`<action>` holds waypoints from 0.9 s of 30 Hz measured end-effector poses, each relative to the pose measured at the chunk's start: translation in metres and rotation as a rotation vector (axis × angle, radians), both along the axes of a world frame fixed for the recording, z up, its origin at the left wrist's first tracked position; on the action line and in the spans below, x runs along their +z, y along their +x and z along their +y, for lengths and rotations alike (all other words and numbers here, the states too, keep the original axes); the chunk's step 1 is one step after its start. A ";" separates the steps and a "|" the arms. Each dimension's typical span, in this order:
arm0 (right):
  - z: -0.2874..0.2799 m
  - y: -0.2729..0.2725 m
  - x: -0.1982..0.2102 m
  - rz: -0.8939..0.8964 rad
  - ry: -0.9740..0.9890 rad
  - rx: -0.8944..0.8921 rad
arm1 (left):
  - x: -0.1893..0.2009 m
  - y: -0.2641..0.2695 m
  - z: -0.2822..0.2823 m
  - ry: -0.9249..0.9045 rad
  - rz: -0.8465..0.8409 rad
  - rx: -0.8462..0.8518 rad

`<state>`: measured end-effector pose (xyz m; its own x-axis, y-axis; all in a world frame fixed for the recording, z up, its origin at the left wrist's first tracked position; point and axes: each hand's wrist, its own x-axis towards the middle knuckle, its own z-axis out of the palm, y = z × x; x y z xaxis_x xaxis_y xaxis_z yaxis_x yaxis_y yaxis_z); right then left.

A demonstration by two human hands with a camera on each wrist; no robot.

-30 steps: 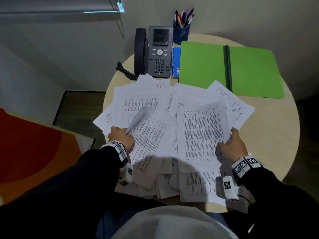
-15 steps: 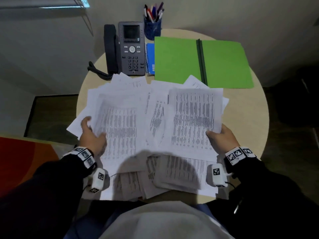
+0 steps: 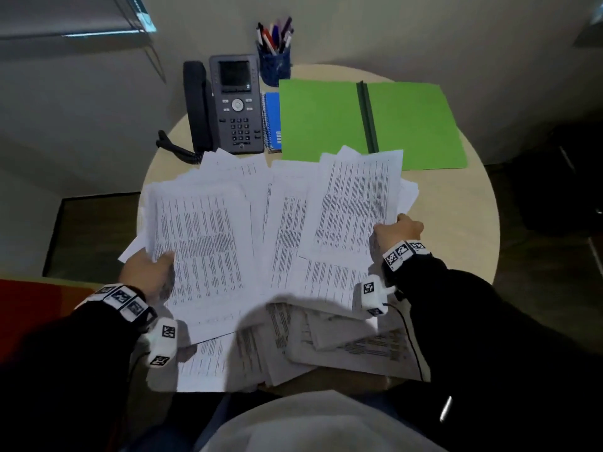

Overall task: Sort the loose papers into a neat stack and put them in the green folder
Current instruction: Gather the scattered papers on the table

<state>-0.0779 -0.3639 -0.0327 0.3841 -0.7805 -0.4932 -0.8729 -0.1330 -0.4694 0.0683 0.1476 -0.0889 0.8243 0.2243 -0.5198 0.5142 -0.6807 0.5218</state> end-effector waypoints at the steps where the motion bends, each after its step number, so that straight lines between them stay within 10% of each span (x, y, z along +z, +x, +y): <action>1: 0.002 0.004 0.002 0.051 -0.011 -0.002 | 0.013 -0.005 -0.011 -0.014 -0.005 0.010; 6: 0.025 0.013 0.007 -0.007 -0.177 0.107 | 0.066 -0.027 -0.050 0.031 -0.002 -0.021; 13: 0.054 0.007 0.012 -0.403 0.164 0.296 | 0.070 -0.034 -0.050 0.146 -0.008 -0.067; 16: 0.063 -0.003 0.006 -0.371 0.347 0.421 | 0.068 -0.034 -0.037 0.162 -0.002 -0.002; 20: 0.072 -0.007 -0.016 -0.085 -0.125 0.690 | 0.064 -0.039 -0.025 0.159 0.031 0.034; 27: 0.082 0.007 -0.024 0.018 -0.221 0.559 | 0.054 -0.053 -0.028 0.107 0.043 0.041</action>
<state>-0.0707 -0.2818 -0.0566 0.7593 -0.5473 -0.3520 -0.6498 -0.6672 -0.3642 0.0158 0.1201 -0.0350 0.7909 0.3130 -0.5258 0.5628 -0.7094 0.4243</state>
